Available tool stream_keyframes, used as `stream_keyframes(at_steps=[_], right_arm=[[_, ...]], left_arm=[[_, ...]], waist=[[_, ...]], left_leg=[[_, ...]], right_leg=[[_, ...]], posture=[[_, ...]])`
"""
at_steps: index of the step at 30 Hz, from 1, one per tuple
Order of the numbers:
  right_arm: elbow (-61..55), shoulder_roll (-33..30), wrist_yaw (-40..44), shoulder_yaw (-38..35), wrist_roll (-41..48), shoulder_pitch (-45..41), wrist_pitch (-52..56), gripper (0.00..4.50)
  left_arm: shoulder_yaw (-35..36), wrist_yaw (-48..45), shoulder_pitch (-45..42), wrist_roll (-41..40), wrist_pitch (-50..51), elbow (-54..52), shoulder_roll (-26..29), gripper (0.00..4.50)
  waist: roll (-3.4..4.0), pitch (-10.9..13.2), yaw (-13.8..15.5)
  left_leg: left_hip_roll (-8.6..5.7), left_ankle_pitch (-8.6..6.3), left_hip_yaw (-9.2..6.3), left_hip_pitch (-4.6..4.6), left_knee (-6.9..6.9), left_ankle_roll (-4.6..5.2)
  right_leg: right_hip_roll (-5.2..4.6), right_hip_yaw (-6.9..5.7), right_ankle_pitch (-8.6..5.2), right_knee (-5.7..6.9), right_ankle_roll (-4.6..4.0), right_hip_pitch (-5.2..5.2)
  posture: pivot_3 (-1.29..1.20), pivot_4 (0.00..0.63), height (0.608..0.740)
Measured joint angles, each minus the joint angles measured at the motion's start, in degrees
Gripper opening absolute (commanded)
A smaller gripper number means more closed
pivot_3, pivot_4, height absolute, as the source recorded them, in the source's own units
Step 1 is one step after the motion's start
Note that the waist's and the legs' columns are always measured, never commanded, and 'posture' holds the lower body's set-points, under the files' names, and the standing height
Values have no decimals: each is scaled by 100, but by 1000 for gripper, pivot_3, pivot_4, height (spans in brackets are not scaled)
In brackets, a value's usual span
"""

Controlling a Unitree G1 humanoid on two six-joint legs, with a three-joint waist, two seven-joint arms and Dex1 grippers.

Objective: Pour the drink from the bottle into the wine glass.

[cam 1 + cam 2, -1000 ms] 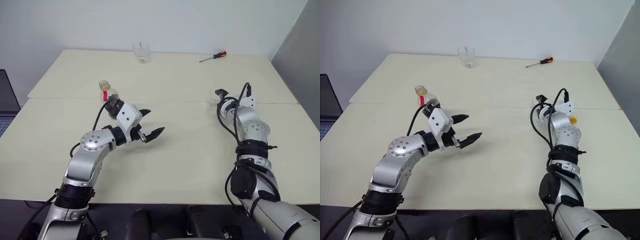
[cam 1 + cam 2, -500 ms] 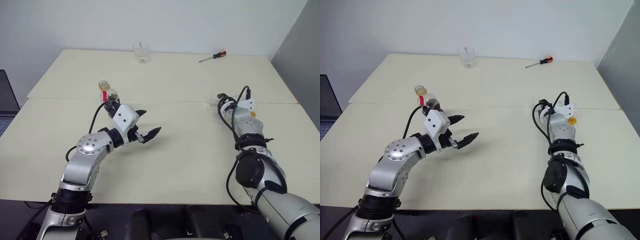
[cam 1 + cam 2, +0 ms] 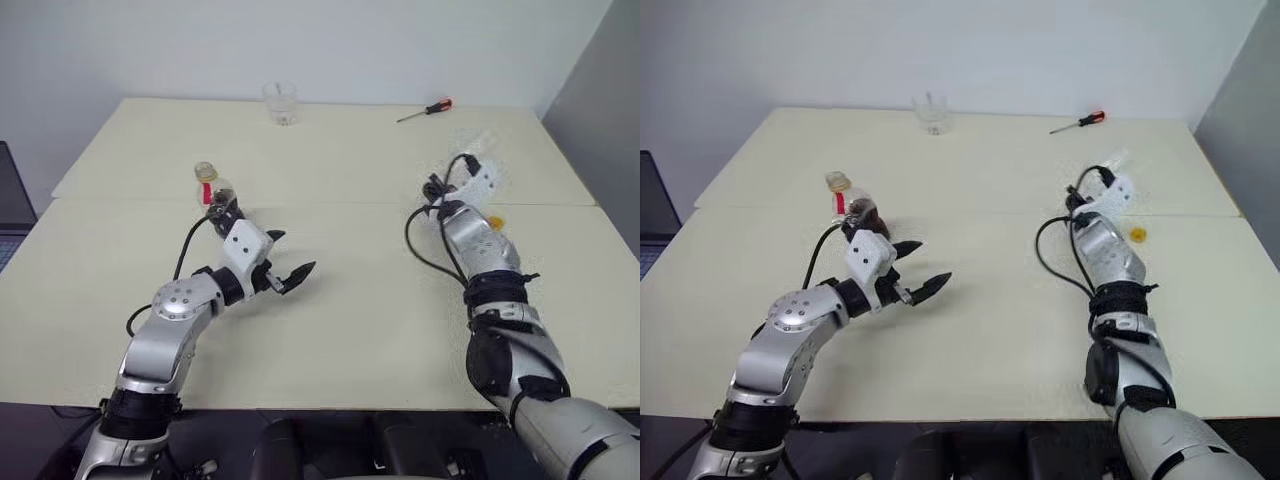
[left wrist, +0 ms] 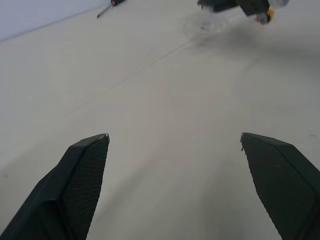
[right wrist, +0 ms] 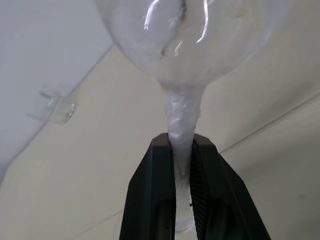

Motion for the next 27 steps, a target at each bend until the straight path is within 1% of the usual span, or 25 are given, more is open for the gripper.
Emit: stream_keyframes(at_steps=[3, 5, 8, 10, 12, 14, 19, 23, 27], right_arm=[[-901, 224, 462, 888, -626, 351, -213, 123], [-1084, 373, 717, 1314, -971, 493, -429, 123], [-773, 652, 1078, 1975, -1622, 591, -901, 123], [-308, 833, 1192, 2221, -1935, 564, -1159, 123], [442, 1058, 1209, 2311, -2229, 402, -1504, 123], [954, 1220, 1241, 2332, -2423, 252, -1813, 123], [1883, 1249, 1098, 2331, -2914, -170, -2433, 123], [2102, 1228, 1144, 2326, -3105, -194, -2701, 123], [1994, 1148, 1311, 2323, -3219, 31, -2865, 123]], left_arm=[[212, 8, 254, -84, 99, -2, 17, 4500], [326, -38, 324, -182, 205, -5, 88, 4500], [493, -218, 407, -327, 388, -10, 293, 4500], [557, -248, 415, -412, 476, -21, 336, 4500], [567, -214, 407, -471, 544, -74, 250, 4500], [553, -161, 396, -537, 660, -164, 145, 4500], [550, 19, 164, -768, 1035, -503, 66, 4500], [551, 132, -178, -932, 1194, -654, -42, 4500], [550, 134, -272, -949, 1231, -701, -19, 4500]], waist=[[0, 0, -10], [0, 0, -1], [0, 0, 3], [-1, 0, 9], [-4, 2, 24], [-12, 4, 41], [-23, 0, 60], [-24, -2, 52], [-24, -3, 52]], left_leg=[[9, 0, -2, -1, -6, -1], [9, 0, 0, -2, -5, -1], [4, 1, 2, -1, 0, -1], [-1, 1, 2, 0, 3, -2], [-3, 3, 2, -1, 8, 0], [-3, 3, 4, -2, 11, 0], [-3, 3, 2, -4, 11, -1], [-4, 3, 1, -1, 8, -1], [-3, 3, -1, 17, 7, -1]], right_leg=[[0, -3, -1, 2, -3, -6], [1, -12, -3, 6, -5, -7], [2, -17, -3, 7, -6, -6], [3, -21, -3, 7, -6, -4], [-3, -22, -2, 5, -5, -3], [-10, -21, -1, 4, -4, -2], [-13, -20, -1, 2, -3, -2], [-8, -20, 0, 6, -5, 5], [-7, -27, -2, 6, -7, 29]], posture=[[0, 150, 740], [0, 150, 740], [0, 150, 740], [0, 150, 740], [0, 150, 740], [0, 150, 740], [0, 150, 740], [0, 150, 740], [0, 150, 740]])
